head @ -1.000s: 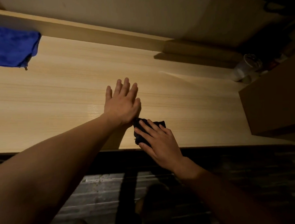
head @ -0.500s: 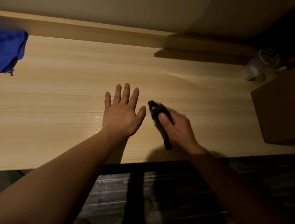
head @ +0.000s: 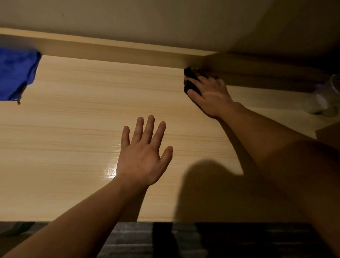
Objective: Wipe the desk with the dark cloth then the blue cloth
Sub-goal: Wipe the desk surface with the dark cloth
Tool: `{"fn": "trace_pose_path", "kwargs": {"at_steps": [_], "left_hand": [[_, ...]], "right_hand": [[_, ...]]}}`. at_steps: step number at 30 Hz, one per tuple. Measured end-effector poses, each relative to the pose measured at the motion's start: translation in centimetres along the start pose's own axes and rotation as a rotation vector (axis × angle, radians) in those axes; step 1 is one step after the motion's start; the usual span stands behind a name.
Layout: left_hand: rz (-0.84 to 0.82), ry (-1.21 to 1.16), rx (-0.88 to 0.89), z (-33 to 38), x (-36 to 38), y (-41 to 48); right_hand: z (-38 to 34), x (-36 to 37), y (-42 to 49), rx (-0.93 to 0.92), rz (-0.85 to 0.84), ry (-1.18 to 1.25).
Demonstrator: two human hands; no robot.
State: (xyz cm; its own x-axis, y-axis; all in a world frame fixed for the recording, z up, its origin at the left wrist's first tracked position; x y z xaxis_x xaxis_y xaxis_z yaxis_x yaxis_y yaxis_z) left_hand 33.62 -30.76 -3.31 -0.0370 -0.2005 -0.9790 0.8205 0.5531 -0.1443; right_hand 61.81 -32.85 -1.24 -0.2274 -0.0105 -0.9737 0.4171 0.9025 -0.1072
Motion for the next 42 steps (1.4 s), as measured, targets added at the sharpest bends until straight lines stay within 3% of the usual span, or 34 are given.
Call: {"fn": "trace_pose_path", "kwargs": {"at_steps": [4, 14, 38, 42], "left_hand": [[-0.004, -0.002, -0.008, 0.0, 0.0, 0.1], [0.002, -0.011, -0.011, 0.1, -0.2, 0.0], [-0.038, -0.035, 0.051, -0.1, -0.3, -0.1], [-0.061, -0.2, 0.066, -0.6, -1.5, -0.5]], "right_hand": [[0.7, 0.4, 0.5, 0.014, -0.105, -0.021], [-0.6, 1.1, -2.8, -0.048, -0.071, -0.048], [-7.9, 5.6, -25.1, -0.043, -0.068, -0.016], [-9.6, 5.8, -27.5, -0.019, -0.083, 0.042]]}}
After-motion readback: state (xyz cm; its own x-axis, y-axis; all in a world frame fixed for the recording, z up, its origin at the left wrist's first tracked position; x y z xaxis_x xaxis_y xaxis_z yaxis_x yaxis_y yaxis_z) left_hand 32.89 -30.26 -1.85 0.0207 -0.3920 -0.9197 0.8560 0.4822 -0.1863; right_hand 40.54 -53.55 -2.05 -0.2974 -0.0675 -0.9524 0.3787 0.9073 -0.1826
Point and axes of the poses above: each hand's wrist, its own y-axis towards the middle knuckle, its own x-axis out of the palm, z = x × y, the point moved 5 cm from there along y, towards the middle knuckle, and after that the axes turned 5 degrees about y, right-handed, at the moved point
